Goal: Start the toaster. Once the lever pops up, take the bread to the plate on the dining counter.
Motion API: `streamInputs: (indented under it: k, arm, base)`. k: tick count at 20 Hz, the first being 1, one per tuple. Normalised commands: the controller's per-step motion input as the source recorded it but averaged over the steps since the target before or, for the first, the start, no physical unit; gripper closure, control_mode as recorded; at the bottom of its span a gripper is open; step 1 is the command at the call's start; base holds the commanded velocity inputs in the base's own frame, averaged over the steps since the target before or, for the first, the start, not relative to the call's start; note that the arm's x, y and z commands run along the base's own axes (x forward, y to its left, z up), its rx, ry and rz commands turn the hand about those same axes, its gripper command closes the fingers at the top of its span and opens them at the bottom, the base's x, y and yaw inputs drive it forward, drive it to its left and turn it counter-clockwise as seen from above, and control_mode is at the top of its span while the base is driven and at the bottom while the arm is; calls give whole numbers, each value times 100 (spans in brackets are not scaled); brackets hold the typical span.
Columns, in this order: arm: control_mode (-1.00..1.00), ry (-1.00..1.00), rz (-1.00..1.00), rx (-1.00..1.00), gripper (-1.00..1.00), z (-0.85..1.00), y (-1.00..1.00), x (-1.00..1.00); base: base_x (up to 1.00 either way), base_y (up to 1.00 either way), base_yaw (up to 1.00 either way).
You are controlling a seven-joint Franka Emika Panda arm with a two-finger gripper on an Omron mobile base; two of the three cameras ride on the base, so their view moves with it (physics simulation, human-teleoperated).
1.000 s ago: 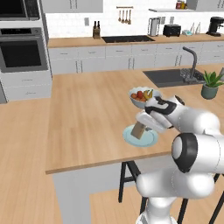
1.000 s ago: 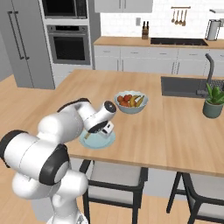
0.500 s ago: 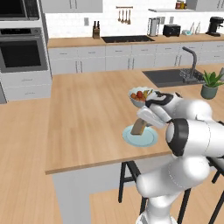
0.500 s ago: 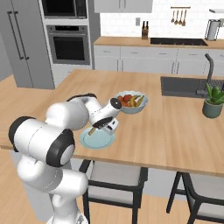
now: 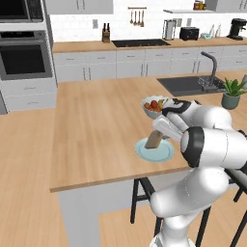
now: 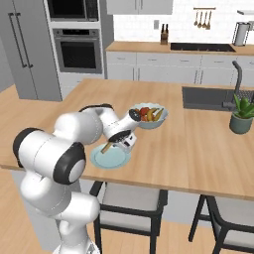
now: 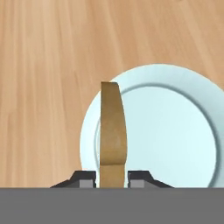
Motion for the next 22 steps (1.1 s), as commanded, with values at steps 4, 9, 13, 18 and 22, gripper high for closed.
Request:
streamInputs:
  k: [4,9,13,18,22]
  arm:
    - [-100,0,-2,0,-100,0,0,-1]
    - [-100,0,-8,0,-100,1,-1,-11]
    - [-100,0,-15,-2,-100,18,-9,-33]
    - [-100,5,-19,-4,-100,36,-7,-34]
    - [-100,7,-6,-10,-100,50,18,-16]
  base:
    - [0,0,0]
    - [0,0,0]
    - [0,0,0]
    - [0,0,0]
    - [0,0,0]
